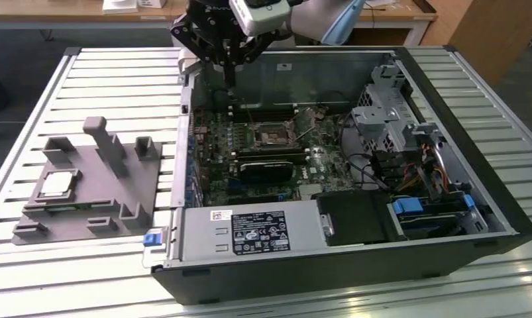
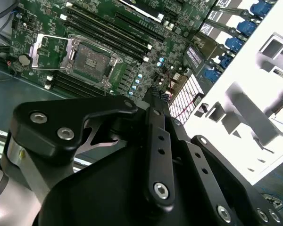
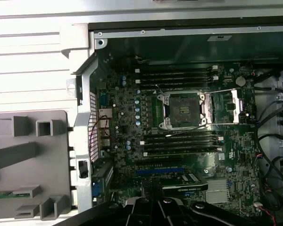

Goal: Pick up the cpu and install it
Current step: 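Reach for the cpu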

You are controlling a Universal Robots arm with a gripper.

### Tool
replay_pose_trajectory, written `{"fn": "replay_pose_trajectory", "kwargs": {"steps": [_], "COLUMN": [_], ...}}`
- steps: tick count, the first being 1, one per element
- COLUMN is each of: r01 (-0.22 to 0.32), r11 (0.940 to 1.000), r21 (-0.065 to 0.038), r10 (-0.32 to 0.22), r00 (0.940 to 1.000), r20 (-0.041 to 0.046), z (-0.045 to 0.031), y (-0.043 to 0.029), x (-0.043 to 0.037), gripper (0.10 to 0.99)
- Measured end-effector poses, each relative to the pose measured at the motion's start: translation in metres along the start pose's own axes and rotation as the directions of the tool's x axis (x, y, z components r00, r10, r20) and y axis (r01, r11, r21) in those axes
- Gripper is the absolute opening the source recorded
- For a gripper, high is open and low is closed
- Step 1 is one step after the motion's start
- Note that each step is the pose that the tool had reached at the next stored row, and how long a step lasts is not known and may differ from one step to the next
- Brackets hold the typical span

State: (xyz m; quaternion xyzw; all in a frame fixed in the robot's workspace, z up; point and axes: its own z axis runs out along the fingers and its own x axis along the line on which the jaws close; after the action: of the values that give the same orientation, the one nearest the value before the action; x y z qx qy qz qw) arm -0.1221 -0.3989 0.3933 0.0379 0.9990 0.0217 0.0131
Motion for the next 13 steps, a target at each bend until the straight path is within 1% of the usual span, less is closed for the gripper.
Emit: {"fn": "replay_pose_trajectory", "kwargs": {"steps": [6,13], "r01": [0.0,0.0], "r11": [1.0,1.0], "r21": [0.0,0.0], "r10": [0.0,0.0], "r00": [1.0,1.0], "r20": [0.0,-0.0002], "z": [0.0005,0.0014], "y": [-0.0002,-0.0008], "x": [0.0024,0.0097], "gripper": [0.106,0.106]}}
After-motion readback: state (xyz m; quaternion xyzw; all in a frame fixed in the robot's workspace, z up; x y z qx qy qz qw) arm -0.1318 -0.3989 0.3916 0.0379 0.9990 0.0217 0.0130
